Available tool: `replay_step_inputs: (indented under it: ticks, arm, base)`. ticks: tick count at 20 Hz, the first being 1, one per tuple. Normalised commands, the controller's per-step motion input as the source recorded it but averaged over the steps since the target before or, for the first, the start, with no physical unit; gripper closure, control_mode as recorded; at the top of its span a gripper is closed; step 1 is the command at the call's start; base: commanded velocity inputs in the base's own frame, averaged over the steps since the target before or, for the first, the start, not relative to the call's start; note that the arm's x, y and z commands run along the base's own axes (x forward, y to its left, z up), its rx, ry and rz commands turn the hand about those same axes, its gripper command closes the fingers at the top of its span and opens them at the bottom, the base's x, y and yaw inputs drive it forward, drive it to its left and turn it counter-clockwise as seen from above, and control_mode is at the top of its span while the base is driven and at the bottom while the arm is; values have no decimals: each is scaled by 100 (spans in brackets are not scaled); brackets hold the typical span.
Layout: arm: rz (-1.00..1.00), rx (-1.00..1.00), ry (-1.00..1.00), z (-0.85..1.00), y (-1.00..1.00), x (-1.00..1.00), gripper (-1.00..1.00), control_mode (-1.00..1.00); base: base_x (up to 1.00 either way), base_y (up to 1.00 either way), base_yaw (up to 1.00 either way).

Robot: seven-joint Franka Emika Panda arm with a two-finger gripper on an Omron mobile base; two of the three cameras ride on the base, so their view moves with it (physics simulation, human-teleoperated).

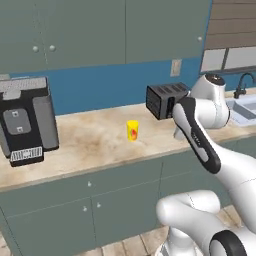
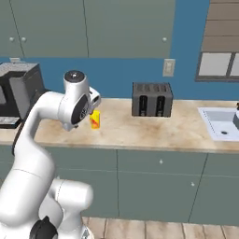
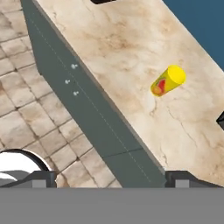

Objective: Place the pitcher and cup on the dining counter for serving.

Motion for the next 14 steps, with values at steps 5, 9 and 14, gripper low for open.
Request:
replay_step_inputs:
  ticks: [5,9,14]
  arm:
    - [0,0,0,0,0,0,-100,100]
    - [0,0,0,0,0,0,-100,100]
    - [0,0,0,0,0,0,-100,100]
  base:
    - [65,21,-16]
    - [46,26,2]
    - [38,1,24]
